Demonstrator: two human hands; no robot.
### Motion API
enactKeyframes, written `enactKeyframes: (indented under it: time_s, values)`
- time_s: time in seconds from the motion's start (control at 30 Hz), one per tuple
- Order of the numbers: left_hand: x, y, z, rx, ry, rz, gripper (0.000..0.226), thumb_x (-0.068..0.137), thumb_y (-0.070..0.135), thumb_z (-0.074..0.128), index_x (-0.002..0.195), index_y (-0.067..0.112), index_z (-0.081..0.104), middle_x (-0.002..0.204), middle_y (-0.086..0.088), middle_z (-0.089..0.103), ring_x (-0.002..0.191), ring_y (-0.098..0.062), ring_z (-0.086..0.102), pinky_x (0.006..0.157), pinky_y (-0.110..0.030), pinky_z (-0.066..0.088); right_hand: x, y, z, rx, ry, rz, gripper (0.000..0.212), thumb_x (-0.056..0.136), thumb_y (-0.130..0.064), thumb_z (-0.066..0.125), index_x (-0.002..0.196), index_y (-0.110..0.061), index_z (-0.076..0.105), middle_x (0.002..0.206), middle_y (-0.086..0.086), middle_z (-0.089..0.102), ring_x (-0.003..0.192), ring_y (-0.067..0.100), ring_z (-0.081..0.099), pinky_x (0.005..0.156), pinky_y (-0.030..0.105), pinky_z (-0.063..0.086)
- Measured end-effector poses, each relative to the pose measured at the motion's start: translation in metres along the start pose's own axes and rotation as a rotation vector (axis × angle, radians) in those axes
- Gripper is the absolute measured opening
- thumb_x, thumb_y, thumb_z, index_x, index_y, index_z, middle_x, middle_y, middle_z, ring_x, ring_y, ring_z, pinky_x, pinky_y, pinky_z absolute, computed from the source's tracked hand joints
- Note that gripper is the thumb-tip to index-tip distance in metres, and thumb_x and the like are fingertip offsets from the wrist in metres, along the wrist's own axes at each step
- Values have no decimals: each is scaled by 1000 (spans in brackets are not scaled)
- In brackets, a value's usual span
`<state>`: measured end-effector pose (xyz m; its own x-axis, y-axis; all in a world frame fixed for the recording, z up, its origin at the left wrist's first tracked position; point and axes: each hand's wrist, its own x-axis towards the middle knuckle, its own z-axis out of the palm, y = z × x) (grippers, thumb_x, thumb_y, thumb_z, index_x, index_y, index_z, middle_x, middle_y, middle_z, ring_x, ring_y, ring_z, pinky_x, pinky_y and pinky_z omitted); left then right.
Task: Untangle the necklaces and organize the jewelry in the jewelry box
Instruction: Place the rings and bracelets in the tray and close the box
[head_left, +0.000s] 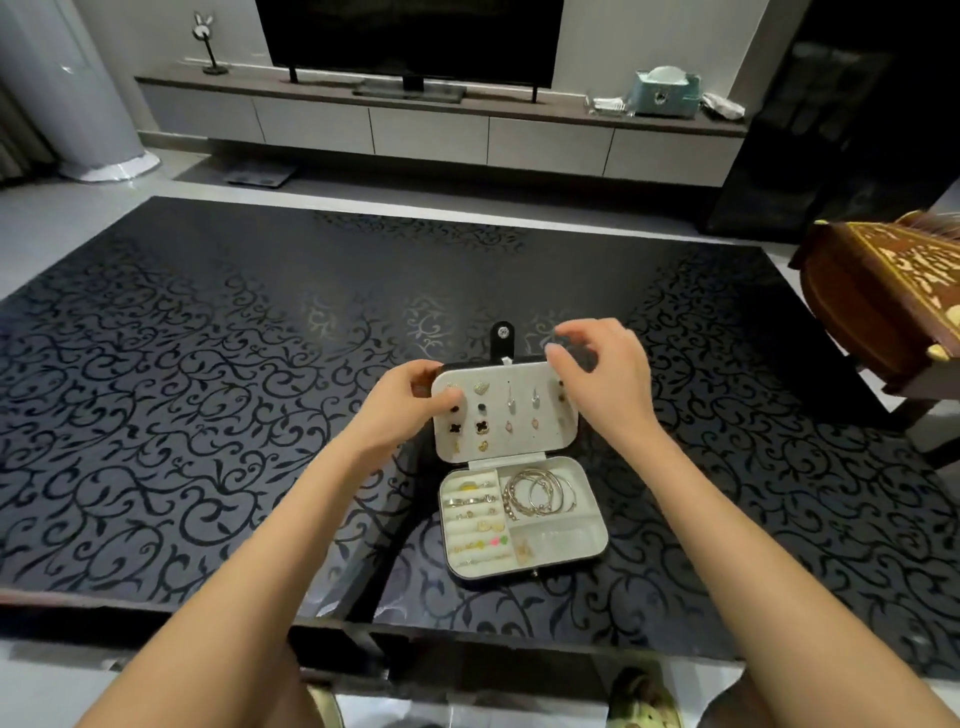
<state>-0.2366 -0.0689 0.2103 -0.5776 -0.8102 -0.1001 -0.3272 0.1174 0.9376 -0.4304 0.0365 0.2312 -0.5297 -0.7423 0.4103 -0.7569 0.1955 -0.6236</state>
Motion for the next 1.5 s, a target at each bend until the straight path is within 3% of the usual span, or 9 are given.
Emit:
enactKeyframes:
  time_s: [0.1,0.23,0.33,0.6,0.73,0.9,1.13,1.3,1.5]
  values:
    - [-11,4,1,85,33,77,27,82,22,72,107,19,63,99,7,68,91,-7,64,82,-22,50,-6,-24,2,-119,-8,-139,19,85,-38,58,81,-26,72,87,-4,65,85,20,55,80,36,39]
    - [-26,9,-1,197,61,140,34,78,22,76,109,22,61,99,10,63,88,-2,59,71,-8,42,-15,-30,2,-86,-71,-29,11,81,-38,66,78,-29,72,90,-7,63,93,19,50,82,31,32]
    - [-37,10,-1,246,57,175,38,75,21,78,109,22,62,103,8,62,93,-6,58,76,-10,42,-24,-31,-10,-40,-119,-69,8,76,-40,71,73,-33,68,89,-11,62,96,14,48,88,33,32]
    - [-66,4,10,397,38,331,37,74,17,78,105,24,57,101,13,52,98,-8,52,86,-23,41,-66,-13,-22,-349,-6,-554,29,76,-50,65,84,-22,67,83,-7,61,78,19,53,72,30,29]
    - [-84,-5,16,525,-1,462,41,73,16,78,111,20,62,100,13,47,96,-9,50,83,-20,37,-92,0,-22,-568,96,-766,38,75,-43,69,89,-14,48,83,3,62,72,24,56,71,35,35]
    - [-99,-17,26,648,54,572,45,69,15,81,111,16,64,102,4,52,93,-18,51,81,-26,39,-120,1,-18,-464,144,-664,34,77,-33,66,97,-15,45,81,0,60,68,22,54,70,33,33]
    - [-118,-44,43,764,16,598,51,63,30,84,106,19,60,106,0,53,96,-20,49,83,-28,37,-146,20,-6,-472,-112,-504,66,60,-17,82,113,-16,43,81,0,53,69,23,52,65,33,37]
    - [-118,-45,44,757,31,581,49,63,30,85,105,19,61,106,0,53,96,-19,49,82,-28,36,-140,20,-6,-347,-285,-428,43,65,-5,74,102,-19,59,86,-2,51,79,21,52,69,27,32]
    - [-121,-53,47,787,26,619,46,61,26,85,100,18,61,106,-1,53,97,-22,52,81,-35,42,-141,24,-23,-304,-491,-430,50,73,-11,67,121,-18,56,103,-1,50,97,18,44,83,22,25]
